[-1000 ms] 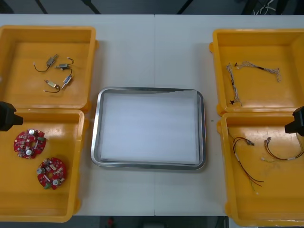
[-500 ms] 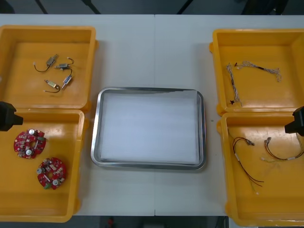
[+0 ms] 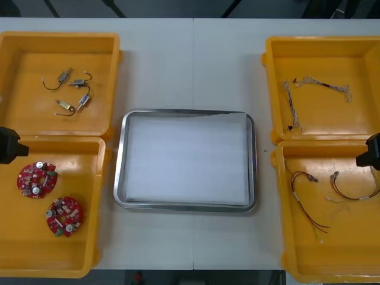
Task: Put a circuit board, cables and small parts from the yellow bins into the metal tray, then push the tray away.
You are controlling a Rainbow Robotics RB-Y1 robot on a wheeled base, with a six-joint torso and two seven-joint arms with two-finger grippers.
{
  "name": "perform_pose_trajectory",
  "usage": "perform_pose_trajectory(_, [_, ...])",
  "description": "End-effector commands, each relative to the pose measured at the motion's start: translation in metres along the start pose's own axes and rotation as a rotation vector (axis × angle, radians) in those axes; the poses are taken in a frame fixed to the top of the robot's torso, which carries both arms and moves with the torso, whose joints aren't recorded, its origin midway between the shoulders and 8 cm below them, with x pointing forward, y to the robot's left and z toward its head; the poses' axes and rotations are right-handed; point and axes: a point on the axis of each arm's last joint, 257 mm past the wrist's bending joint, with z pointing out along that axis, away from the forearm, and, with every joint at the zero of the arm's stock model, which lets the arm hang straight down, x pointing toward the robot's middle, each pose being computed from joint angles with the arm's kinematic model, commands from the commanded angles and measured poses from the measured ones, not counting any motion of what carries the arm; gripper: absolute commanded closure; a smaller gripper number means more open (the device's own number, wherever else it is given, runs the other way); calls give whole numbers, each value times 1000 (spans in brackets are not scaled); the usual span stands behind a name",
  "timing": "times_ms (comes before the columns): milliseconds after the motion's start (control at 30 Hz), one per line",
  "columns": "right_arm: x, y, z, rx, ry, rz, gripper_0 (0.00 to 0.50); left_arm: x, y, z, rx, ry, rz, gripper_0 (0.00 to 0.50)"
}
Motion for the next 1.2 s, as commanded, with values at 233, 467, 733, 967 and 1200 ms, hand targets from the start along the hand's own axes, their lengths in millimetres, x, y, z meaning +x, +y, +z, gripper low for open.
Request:
perform_pose_trajectory(233, [-3, -1, -6, 5, -24, -15, 0, -11, 9, -8, -42, -16, 111, 0])
perform_pose_trajectory(467, [-3, -1, -6, 5, -24, -15, 0, -11, 9, -8, -42, -16, 111, 0])
perform_pose_trajectory(733, [-3, -1, -6, 5, -24, -15, 0, -11, 9, -8, -42, -16, 111, 0])
perform_pose_trajectory(967, [-3, -1, -6, 5, -24, -15, 0, -11, 9, -8, -42, -16, 111, 0])
perform_pose_trajectory(1200, [-3, -1, -6, 5, -24, -15, 0, -11, 9, -8, -42, -16, 111, 0])
